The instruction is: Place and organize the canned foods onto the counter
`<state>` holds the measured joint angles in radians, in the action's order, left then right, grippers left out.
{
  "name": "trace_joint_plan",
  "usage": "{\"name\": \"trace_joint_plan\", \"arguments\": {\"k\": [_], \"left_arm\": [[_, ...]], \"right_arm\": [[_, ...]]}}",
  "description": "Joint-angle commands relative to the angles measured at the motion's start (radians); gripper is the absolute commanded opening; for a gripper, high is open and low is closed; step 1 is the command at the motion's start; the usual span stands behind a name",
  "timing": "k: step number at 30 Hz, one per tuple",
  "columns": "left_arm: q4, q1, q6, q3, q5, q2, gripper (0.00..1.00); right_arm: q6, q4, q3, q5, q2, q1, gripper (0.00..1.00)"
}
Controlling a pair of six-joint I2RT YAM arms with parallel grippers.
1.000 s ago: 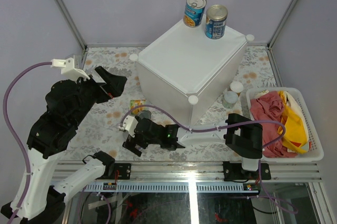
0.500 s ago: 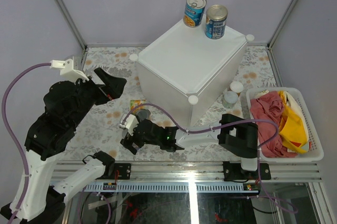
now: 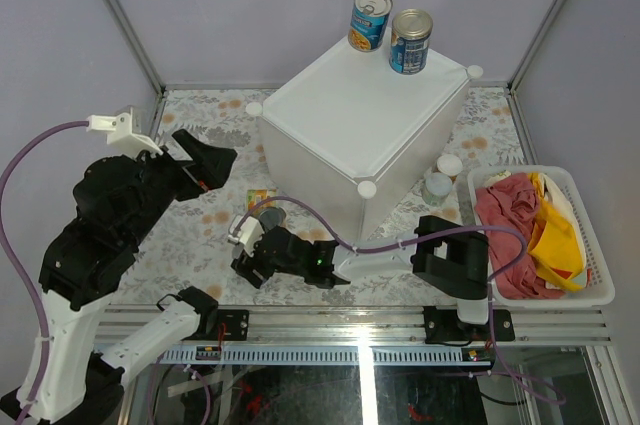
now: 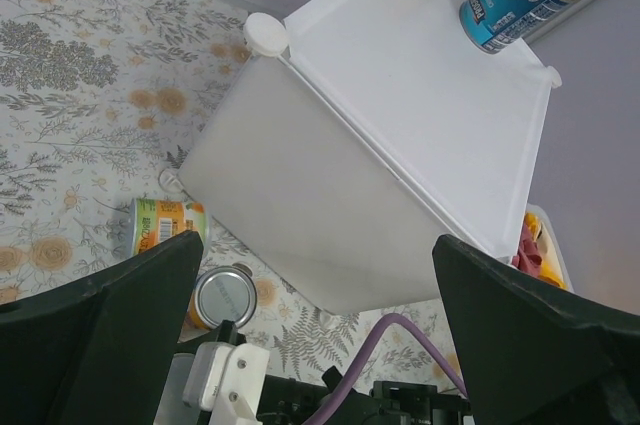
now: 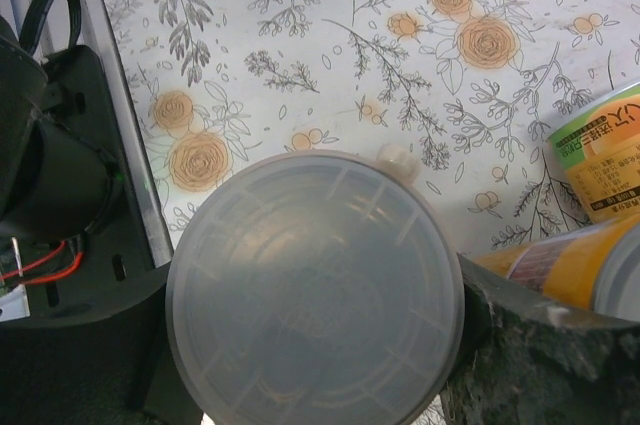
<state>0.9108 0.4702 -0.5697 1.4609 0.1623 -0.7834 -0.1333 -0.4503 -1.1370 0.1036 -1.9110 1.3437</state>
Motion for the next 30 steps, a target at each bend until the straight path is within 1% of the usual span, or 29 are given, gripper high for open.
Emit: {"name": "trace_joint_plan", "arguments": {"k": [1, 3, 8, 16, 22, 30], "left_arm": [[-0.021, -0.004, 0.002, -0.002, -0.016, 0.023, 1.0], [-0.027, -0.004, -0.001, -0.009, -0.011, 0.029, 1.0], [-0.05, -0.004, -0.016, -0.034, 0.007, 0.045, 1.0], [-0.072, -0.004, -0.028, -0.04, 0.062, 0.045, 1.0], [-0.082, -0.004, -0.04, -0.047, 0.12, 0.043, 1.0], [-0.117, -0.004, -0.053, -0.069, 0.153, 0.046, 1.0]], "right_arm": [[0.049, 0.018, -0.014, 0.005, 0.099, 0.018, 0.06], [0.071, 0.046, -0.026, 0.007, 0.129, 0.021, 0.0], [0.108, 0.115, -0.07, 0.003, 0.196, 0.028, 0.0], [0.114, 0.26, -0.18, -0.045, 0.309, 0.033, 0.0], [0.108, 0.404, -0.313, -0.066, 0.389, 0.038, 0.0], [0.121, 0.543, -0.506, -0.032, 0.451, 0.037, 0.0]]}}
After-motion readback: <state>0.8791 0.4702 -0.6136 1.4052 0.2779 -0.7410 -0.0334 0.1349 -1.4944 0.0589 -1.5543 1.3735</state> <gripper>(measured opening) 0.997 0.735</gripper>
